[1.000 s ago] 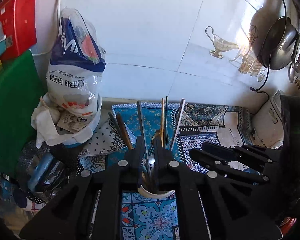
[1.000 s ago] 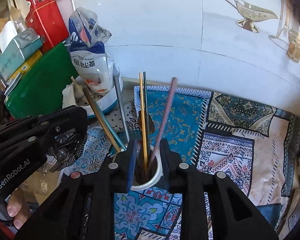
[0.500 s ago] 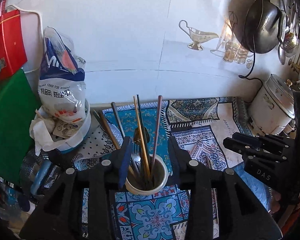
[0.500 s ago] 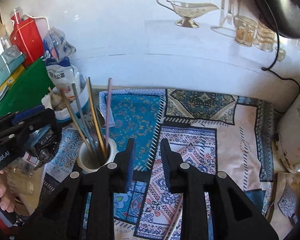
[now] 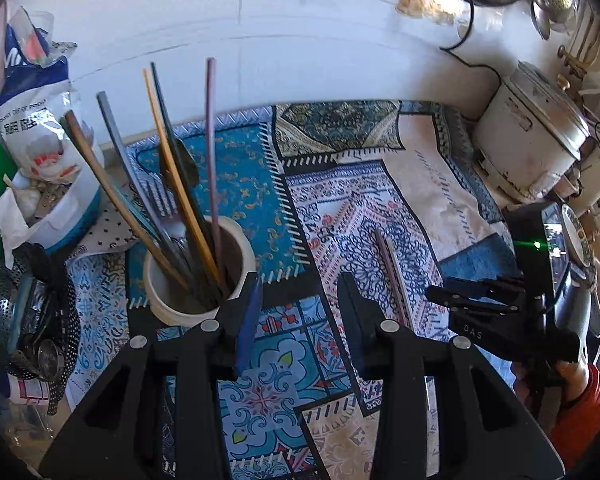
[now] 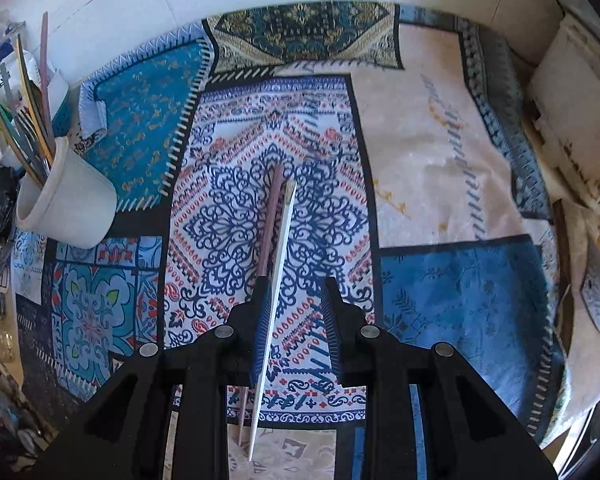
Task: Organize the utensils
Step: 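Grasp a long silver spoon with the right tool while the left moves to the pile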
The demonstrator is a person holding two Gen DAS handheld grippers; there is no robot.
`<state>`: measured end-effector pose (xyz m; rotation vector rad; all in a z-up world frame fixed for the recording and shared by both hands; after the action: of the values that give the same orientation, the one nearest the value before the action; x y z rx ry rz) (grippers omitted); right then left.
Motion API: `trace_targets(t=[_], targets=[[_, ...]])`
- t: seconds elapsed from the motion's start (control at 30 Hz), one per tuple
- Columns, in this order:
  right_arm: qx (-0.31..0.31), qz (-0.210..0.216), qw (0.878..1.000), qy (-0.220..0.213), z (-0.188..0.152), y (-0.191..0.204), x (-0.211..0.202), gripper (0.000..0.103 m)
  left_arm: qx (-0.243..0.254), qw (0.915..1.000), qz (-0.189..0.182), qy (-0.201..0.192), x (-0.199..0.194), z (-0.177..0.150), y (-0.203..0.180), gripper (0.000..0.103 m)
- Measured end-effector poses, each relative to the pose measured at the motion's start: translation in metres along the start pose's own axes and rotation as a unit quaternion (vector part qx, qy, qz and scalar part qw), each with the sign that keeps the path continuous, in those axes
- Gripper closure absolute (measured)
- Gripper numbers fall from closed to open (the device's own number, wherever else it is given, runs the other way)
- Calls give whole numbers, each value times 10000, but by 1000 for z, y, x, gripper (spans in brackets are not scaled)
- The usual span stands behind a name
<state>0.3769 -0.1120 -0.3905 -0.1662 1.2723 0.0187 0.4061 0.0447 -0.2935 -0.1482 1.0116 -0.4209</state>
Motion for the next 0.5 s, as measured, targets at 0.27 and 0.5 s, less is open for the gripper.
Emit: trace_targets(t=[0.27, 0.5], targets=[[-7, 135, 9998, 123, -2, 8, 23, 80, -11, 9981, -54, 609, 43, -35, -12, 65], [-530, -32, 9984, -183, 2, 21, 23, 81, -81, 9953, 41, 967, 76, -52, -16, 65]])
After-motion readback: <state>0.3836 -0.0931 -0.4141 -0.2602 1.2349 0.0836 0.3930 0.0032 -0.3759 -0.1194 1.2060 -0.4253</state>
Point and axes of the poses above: each gripper's, at about its wrist camera, not at the fingertips, and x roughly the way its jaws point, y to its left, z to its top, the point moved 10 cm from there along x, roughly the way its jaws point, and after that the axes turned 15 degrees about -z, right-handed, at the moved point
